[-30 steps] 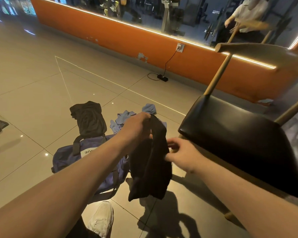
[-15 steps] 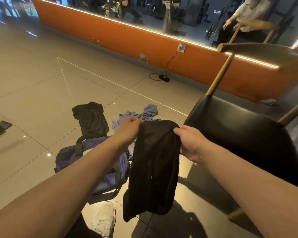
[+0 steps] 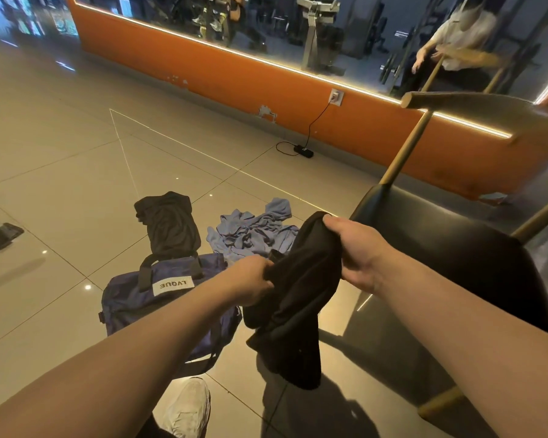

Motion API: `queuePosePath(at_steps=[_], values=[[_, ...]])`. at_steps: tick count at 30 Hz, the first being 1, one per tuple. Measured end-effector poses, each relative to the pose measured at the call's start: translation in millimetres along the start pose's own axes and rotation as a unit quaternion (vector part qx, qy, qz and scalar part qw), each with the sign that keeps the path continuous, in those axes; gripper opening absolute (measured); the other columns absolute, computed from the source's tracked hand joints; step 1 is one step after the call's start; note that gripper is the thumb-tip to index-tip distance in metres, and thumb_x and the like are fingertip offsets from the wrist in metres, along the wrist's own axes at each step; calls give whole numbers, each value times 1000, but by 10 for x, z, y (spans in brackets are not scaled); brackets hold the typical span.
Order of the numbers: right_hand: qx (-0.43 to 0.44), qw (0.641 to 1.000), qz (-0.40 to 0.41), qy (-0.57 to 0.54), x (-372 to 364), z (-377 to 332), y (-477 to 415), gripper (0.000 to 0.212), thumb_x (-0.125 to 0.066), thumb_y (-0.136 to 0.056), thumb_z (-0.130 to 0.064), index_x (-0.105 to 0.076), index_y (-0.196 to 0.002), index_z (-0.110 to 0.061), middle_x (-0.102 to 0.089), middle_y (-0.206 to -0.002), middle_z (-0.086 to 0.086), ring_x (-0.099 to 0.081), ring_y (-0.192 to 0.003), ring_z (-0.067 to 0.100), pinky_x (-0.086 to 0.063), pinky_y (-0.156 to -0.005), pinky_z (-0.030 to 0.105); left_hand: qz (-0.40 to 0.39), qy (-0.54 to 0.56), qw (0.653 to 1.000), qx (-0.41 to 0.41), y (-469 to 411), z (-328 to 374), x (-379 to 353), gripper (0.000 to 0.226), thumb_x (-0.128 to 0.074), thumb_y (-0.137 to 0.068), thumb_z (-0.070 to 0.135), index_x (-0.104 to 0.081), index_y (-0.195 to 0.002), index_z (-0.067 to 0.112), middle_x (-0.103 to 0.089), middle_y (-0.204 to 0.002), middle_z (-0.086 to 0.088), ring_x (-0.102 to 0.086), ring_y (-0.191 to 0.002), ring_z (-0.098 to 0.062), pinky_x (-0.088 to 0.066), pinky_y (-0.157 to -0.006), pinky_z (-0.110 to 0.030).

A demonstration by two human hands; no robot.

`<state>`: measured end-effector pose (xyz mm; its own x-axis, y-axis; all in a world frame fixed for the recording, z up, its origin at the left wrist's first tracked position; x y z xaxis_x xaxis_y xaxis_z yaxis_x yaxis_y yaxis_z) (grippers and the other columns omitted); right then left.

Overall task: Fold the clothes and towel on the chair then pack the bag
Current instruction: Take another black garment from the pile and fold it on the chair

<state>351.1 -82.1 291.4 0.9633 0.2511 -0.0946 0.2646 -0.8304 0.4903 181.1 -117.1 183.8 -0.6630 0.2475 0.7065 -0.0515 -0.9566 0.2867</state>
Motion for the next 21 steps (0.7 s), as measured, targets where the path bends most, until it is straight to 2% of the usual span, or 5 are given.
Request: queuePosePath(at_steps=[4, 11, 14, 17, 21], values=[[32, 997, 49, 52, 112, 21, -23, 18, -53, -105, -28, -65, -96, -19, -67, -107, 8, -64, -100, 23, -55, -82, 34, 91, 102, 991, -3, -5, 42, 200, 19, -43, -101, 8, -51, -85, 17, -49, -76, -1, -46, -73, -19, -32, -61, -32], [-1, 977, 89, 195, 451, 325, -311, 17, -57, -102, -25, -62, -111, -12, -65, -115, 12, -63, -104, 24, -49, -104, 47, 139, 235, 961, 28, -48, 45, 253, 29, -33, -104, 17, -61, -111, 10, -52, -84, -3, -47, -76, -14, -35, -72, -33], [10, 952, 91, 291, 491, 457, -365, 50, -64, -94, -11, -45, -140, -12, -53, -106, 2, -54, -90, 15, -53, -93, 39, 131, 280, 950, 46, -66, 23, 267, 34, -35, -100, 24, -61, -115, 7, -55, -90, -12, -52, -79, -22, -36, -78, -41], [46, 929, 31, 367, 394, 588, -313, 43, -71, -88, -8, -51, -123, -22, -53, -104, -5, -57, -102, 16, -48, -66, 16, 122, 322, 937, 61, -67, 63, 268, 23, -38, -99, 23, -54, -90, 9, -41, -77, -7, -40, -70, -21, -34, -76, -48], [42, 909, -64, 410, 159, 813, -283, 37, -74, -91, -28, -48, -116, -34, -56, -105, -16, -59, -95, 6, -44, -54, 9, 145, 400, 899, 99, -55, 163, 257, 25, -38, -103, 15, -51, -83, 23, -55, -87, -2, -57, -88, -25, -54, -92, -51]])
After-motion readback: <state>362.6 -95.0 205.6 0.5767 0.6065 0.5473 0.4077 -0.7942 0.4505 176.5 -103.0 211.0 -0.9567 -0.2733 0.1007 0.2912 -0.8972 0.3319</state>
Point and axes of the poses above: each hand's wrist, its own y-axis away from the middle knuckle, its own x-axis out of the back of the hand, z = x × y, the point moved 3 cm from there along -y, towards the middle knuckle
